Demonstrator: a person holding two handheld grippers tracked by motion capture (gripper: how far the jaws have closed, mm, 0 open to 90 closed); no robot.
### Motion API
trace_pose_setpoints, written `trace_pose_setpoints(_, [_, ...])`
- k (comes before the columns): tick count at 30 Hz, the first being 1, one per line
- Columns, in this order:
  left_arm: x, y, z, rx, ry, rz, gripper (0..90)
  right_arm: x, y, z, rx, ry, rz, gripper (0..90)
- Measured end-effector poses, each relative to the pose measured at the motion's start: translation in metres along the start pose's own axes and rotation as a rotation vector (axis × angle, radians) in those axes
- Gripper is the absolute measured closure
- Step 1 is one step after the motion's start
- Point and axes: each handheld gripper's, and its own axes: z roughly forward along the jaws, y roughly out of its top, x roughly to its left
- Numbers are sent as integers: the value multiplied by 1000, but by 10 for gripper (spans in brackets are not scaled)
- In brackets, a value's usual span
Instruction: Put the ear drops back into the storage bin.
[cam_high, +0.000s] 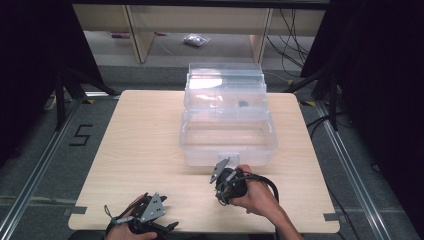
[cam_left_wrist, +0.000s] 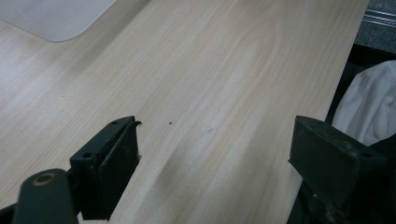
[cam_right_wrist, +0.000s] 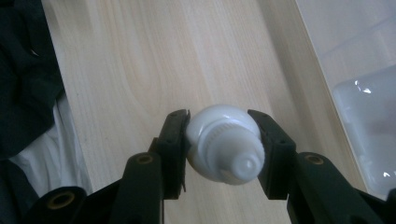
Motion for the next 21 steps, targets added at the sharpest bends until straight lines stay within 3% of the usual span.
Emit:
trace_pose_setpoints(2, [-1,0,0,6,-1,-19,152,-4,-3,-1,1,9,-7,602])
trace_pose_setpoints(3, [-1,-1,0,7,-5,-16,152,-5,-4,-2,-4,-2,16,602])
trace_pose_setpoints(8, [1,0,-1,12,3,8,152,-11,-9,-4,-7,1,36,602])
trace_pose_setpoints(11, [-1,0,0,11,-3,-12,152,-14,-12,-5,-14,-2,45,602])
trace_pose_setpoints(14, [1,0,-1,11,1,6,152,-17,-17,-10,-23,-4,66,602])
trace_pose_setpoints(15, [1,-1,0,10,-1,-15,152,-19,-20,-13,-26,-4,64,603])
trace_pose_setpoints(16, [2,-1,-1,11,5,3,152,-20,-22,-16,-28,-5,74,602])
trace_pose_setpoints(18, [1,0,-1,10,4,-11,152,-23,-25,-20,-27,-6,82,602])
trace_pose_setpoints(21, [1,-1,0,10,1,4,152,-27,-28,-24,-12,-17,85,602])
